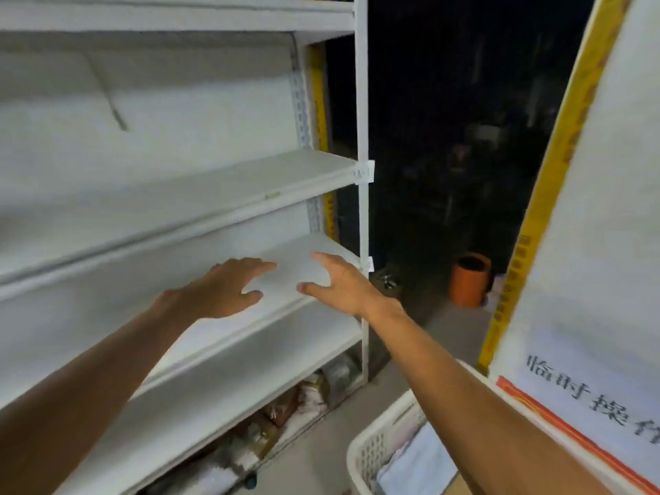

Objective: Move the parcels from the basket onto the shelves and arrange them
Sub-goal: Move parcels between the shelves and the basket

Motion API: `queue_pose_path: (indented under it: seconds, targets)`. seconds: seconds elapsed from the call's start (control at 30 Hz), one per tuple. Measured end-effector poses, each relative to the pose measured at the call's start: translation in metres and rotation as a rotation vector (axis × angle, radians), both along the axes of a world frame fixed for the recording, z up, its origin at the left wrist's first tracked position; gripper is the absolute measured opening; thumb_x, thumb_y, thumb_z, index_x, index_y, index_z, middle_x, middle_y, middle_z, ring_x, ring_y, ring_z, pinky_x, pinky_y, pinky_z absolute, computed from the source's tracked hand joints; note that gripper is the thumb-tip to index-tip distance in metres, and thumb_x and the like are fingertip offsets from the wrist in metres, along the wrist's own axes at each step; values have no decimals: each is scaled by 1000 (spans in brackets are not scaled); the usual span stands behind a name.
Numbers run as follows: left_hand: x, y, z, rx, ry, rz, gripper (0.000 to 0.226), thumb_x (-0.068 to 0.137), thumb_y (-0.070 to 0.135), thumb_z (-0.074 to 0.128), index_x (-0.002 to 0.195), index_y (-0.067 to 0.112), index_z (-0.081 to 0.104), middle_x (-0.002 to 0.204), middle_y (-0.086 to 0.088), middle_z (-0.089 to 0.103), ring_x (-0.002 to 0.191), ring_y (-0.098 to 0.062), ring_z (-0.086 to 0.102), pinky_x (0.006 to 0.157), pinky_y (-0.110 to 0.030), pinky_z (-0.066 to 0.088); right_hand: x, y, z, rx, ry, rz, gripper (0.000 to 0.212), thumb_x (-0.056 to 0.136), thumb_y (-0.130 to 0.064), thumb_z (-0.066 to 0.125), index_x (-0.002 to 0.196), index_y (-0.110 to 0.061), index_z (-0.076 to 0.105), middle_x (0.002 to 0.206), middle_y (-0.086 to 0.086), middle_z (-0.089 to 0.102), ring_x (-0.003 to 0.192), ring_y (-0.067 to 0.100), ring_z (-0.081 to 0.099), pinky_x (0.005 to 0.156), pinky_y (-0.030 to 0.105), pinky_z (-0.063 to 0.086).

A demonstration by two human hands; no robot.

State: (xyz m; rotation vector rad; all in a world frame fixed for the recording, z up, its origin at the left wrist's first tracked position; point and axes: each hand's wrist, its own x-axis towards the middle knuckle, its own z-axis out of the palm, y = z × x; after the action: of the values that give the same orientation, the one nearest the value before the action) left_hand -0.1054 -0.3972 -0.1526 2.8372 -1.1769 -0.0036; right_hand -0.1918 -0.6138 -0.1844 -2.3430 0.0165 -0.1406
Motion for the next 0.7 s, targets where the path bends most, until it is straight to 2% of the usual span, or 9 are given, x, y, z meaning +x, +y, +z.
queue_pose_path:
  seconds: [0.13, 0.23, 0.37, 0.57, 0.7]
  targets:
    - [16, 104, 55, -87, -94, 123, 59, 94, 22, 58, 147, 21, 33, 152, -4, 35, 138, -20, 35, 108, -22, 18, 51, 82, 56, -106, -139, 146, 75, 88, -46, 66, 151, -19, 33, 155, 6, 34, 141, 23, 34, 112, 27, 26]
    - [26, 191, 95, -133, -154, 248, 58, 95, 23, 56, 148, 19, 33, 151, -5, 37, 138, -21, 35, 111, -26, 20, 84, 149, 91, -129, -217, 232, 74, 88, -49, 65, 150, -24, 34, 157, 4, 31, 143, 19, 28, 106, 18, 20]
    - [20, 301, 117, -162, -196, 402, 59, 94, 25, 57, 148, 22, 34, 151, -4, 38, 138, -21, 34, 112, -27, 21, 118, 244, 127, -157, -305, 348, 74, 88, -51, 63, 151, -28, 31, 161, 7, 20, 149, 20, 11, 117, 31, 15]
    - [-15, 416, 118, -206, -203, 636, 62, 93, 25, 59, 148, 27, 32, 150, -5, 38, 136, -25, 37, 111, -42, 32, 149, 375, 146, -156, -359, 544, 74, 89, -50, 63, 151, -25, 31, 159, 5, 27, 148, 19, 17, 118, 33, 17]
    - [-34, 476, 120, -220, -206, 752, 60, 95, 23, 58, 148, 29, 31, 152, -2, 37, 134, -22, 39, 108, -40, 37, 164, 447, 149, -126, -341, 667, 77, 88, -52, 62, 152, -30, 26, 159, 3, 24, 146, 20, 20, 118, 36, 22]
